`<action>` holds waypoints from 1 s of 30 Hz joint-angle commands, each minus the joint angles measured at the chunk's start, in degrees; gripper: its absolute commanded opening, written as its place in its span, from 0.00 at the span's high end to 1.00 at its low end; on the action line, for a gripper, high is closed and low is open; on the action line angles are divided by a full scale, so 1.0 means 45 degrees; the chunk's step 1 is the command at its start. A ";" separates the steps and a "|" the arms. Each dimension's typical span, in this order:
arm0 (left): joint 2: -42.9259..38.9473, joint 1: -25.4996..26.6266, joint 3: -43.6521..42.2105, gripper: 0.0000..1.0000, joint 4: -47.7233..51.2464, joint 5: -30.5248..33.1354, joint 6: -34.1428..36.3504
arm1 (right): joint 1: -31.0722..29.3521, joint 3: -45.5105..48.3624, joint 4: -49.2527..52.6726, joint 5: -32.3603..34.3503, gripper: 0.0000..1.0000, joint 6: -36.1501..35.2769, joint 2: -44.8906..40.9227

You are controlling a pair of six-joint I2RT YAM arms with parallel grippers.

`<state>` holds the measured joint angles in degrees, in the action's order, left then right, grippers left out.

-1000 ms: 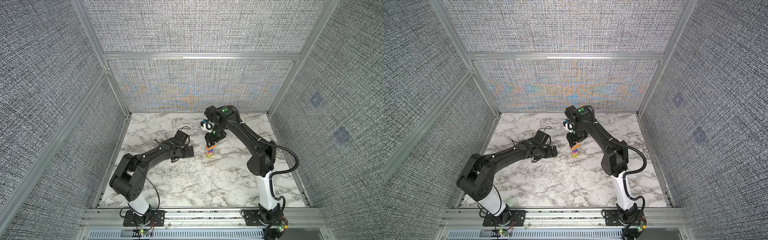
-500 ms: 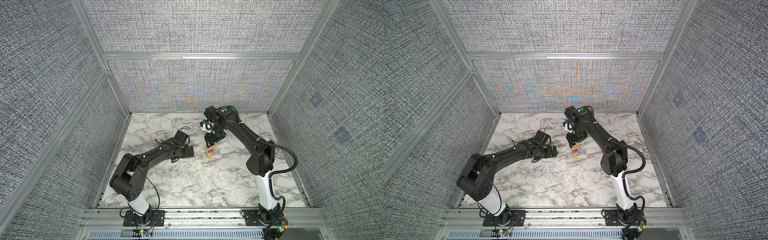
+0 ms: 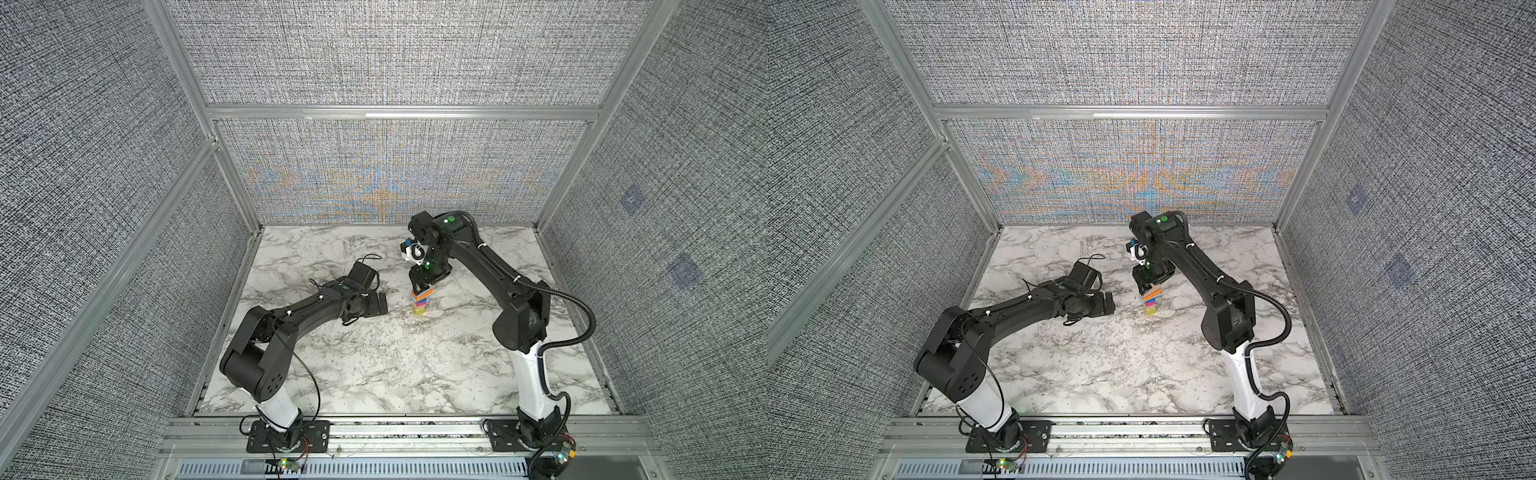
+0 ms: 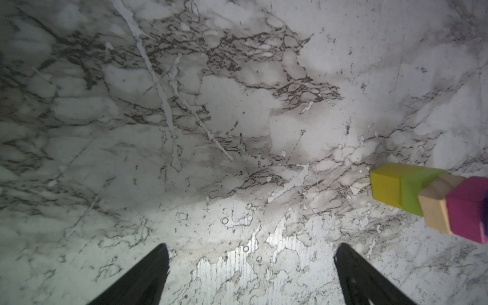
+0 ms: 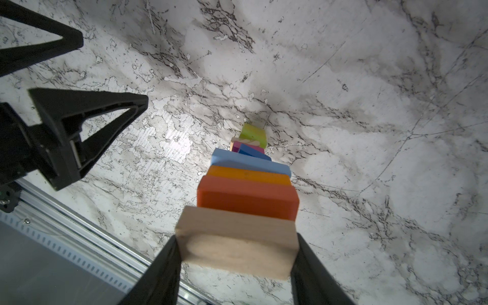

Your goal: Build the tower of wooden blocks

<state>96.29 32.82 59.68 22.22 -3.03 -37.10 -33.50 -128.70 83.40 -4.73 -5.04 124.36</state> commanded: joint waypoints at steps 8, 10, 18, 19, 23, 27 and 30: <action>-0.0126 -0.0027 -0.0139 0.01 -0.0308 -0.0012 -0.0016 | -0.0039 -0.0089 0.0196 0.0094 0.41 -0.0032 0.0066; -0.0128 -0.0027 -0.0191 0.01 -0.0347 -0.0006 -0.0056 | -0.0030 -0.0071 0.0179 0.0095 0.40 -0.0018 0.0071; -0.0089 -0.0032 -0.0230 0.01 -0.0369 0.0023 -0.0056 | -0.0047 0.0002 0.0119 0.0212 0.35 -0.0051 0.0062; -0.0089 -0.0027 -0.0253 0.01 -0.0367 0.0009 -0.0056 | -0.0037 0.0036 0.0084 0.0207 0.34 -0.0052 0.0041; -0.0166 -0.0027 -0.0331 0.01 -0.0464 0.0019 -0.0075 | -0.0039 0.0071 0.0042 0.0212 0.33 -0.0061 0.0003; -0.0303 -0.0027 -0.0391 0.01 -0.0475 0.0137 -0.0083 | -0.0056 0.0085 -0.0026 0.0212 0.32 -0.0071 -0.0025; -0.0341 -0.0024 -0.0378 0.01 -0.0440 0.0194 -0.0114 | -0.0071 0.0065 -0.0079 0.0207 0.31 -0.0071 -0.0022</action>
<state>95.15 32.82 57.93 20.47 -2.96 -37.50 -33.65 -128.46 83.02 -3.66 -5.06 124.38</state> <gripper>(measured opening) 0.988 0.686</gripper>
